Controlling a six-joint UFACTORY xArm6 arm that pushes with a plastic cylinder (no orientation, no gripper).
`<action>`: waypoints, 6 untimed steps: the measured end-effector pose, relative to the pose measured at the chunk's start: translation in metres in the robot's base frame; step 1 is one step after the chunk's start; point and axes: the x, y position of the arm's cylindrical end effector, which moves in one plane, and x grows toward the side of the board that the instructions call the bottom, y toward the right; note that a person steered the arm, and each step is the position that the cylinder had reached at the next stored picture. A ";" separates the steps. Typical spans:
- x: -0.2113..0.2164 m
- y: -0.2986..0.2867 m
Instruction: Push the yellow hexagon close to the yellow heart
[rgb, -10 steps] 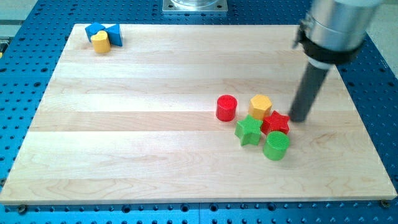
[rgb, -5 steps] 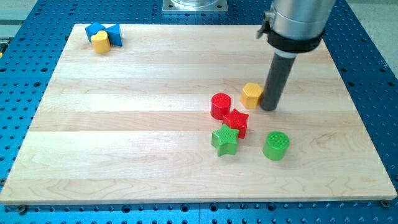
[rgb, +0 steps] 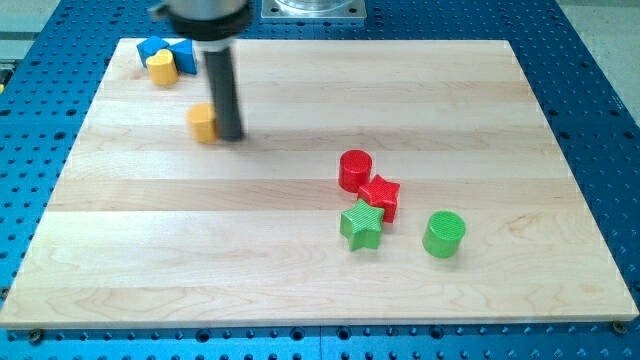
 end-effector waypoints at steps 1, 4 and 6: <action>-0.001 -0.059; -0.015 -0.085; -0.058 -0.095</action>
